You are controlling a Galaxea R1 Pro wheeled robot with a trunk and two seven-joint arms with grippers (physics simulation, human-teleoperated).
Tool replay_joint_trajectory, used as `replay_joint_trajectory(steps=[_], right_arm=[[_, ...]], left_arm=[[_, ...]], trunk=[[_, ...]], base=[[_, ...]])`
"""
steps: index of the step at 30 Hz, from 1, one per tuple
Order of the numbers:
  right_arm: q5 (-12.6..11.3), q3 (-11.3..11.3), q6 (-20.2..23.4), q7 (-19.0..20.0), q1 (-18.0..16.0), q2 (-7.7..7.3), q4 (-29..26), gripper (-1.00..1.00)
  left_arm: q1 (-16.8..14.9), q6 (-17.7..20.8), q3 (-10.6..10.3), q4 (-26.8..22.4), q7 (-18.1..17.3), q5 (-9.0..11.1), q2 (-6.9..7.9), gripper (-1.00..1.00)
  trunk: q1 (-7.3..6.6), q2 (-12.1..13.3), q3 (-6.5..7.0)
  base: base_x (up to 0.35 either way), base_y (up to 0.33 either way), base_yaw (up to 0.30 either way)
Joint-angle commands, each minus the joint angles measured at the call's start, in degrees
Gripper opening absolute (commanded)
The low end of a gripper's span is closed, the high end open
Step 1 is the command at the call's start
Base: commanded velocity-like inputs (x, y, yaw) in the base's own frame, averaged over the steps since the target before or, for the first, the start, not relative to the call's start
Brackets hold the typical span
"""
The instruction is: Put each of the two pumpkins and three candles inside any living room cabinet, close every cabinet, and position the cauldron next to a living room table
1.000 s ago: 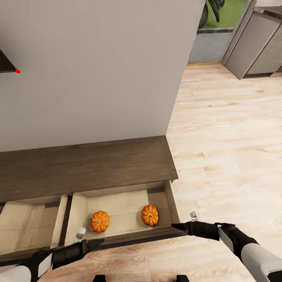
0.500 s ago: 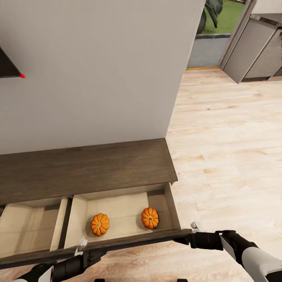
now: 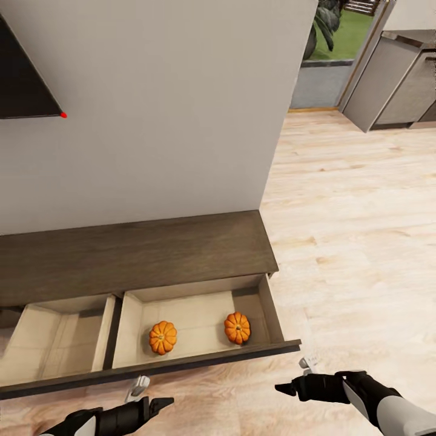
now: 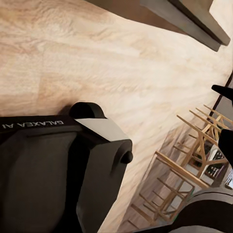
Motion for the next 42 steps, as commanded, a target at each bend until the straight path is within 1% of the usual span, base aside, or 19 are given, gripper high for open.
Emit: replay_joint_trajectory(steps=[1, 5, 9, 11, 13, 15, 16, 17, 18, 21, 24, 35, 42], right_arm=[[0.01, 0.01, -0.22, -0.74, 0.10, 0.00, -0.01, 1.00], [-0.13, 0.03, -2.19, -3.56, 0.42, 0.02, 0.03, 1.00], [-0.21, 0.09, -4.35, -9.06, 0.92, 0.22, 0.01, 1.00], [-0.15, 0.11, -4.86, -11.60, 1.30, 0.88, -0.02, 1.00], [-0.12, 0.18, -5.00, -12.45, 1.54, 1.24, -0.03, 1.00], [0.11, 0.32, -5.08, -13.88, 1.72, 1.69, -0.03, 1.00], [0.36, 0.34, -5.12, -14.84, 1.77, 1.89, -0.03, 1.00], [0.93, 0.36, -5.16, -16.59, 1.95, 2.31, -0.03, 1.00], [1.37, 0.35, -5.18, -17.79, 2.09, 2.68, -0.03, 1.00], [2.44, 0.31, -5.20, -20.49, 2.47, 3.77, -0.02, 1.00], [2.78, 0.30, -5.20, -21.59, 2.64, 4.42, 0.04, 1.00], [2.78, 0.29, -5.20, -21.90, 3.02, 4.56, 0.03, 1.00], [2.60, 0.29, -5.20, -21.91, 3.03, 4.56, 0.05, 1.00]], left_arm=[[0.03, 0.00, 0.01, 0.00, 0.30, 0.00, -0.04, 1.00], [0.06, -0.04, 0.02, 0.61, 0.77, 0.01, -0.16, 1.00], [0.07, -0.21, 0.05, 1.81, 0.96, 0.00, -0.66, 1.00], [0.07, -0.27, 0.05, 1.97, 1.38, 0.00, -0.89, 1.00], [0.08, -0.36, 0.06, 2.02, 3.39, 0.06, -1.02, 1.00], [0.06, -0.72, 0.06, 2.04, 7.15, 0.08, -1.46, 1.00], [0.07, -0.86, 0.06, 2.05, 8.74, 0.08, -1.87, 1.00], [0.08, -1.04, 0.06, 2.04, 11.04, 0.08, -2.61, 1.00], [0.07, -1.11, 0.06, 2.03, 12.45, 0.09, -3.07, 1.00], [0.06, -1.20, 0.06, 2.03, 15.47, 0.12, -4.14, 1.00], [0.08, -1.23, 0.06, 2.02, 16.57, 0.15, -4.57, 1.00], [0.04, -1.24, 0.33, 1.95, 16.86, 0.49, -4.64, 1.00], [0.03, -1.16, 0.41, 1.94, 16.88, 0.53, -4.83, 1.00]], trunk=[[0.00, 0.00, 0.10], [0.00, 0.00, 0.46], [0.00, 0.00, 0.81], [0.00, 0.00, 0.96], [0.00, 0.00, 1.09], [0.00, 0.00, 1.20], [0.00, 0.00, 1.25], [0.00, 0.00, 1.30], [0.00, 0.00, 1.34], [0.00, 0.00, 1.43], [0.00, 0.00, 1.46], [0.00, 0.00, 1.47], [1.54, -2.81, 0.21]], base=[[-0.058, 0.039, 0.000], [-0.023, 0.015, 0.028], [-0.004, 0.002, 0.134], [-0.001, 0.000, 0.185], [0.000, 0.000, 0.219], [0.000, 0.000, 0.237], [0.000, 0.000, 0.243], [0.000, 0.000, 0.252], [0.000, 0.000, 0.259], [0.000, 0.000, 0.265], [0.000, 0.000, 0.100], [0.000, 0.000, 0.007], [0.000, 0.000, 0.000]])
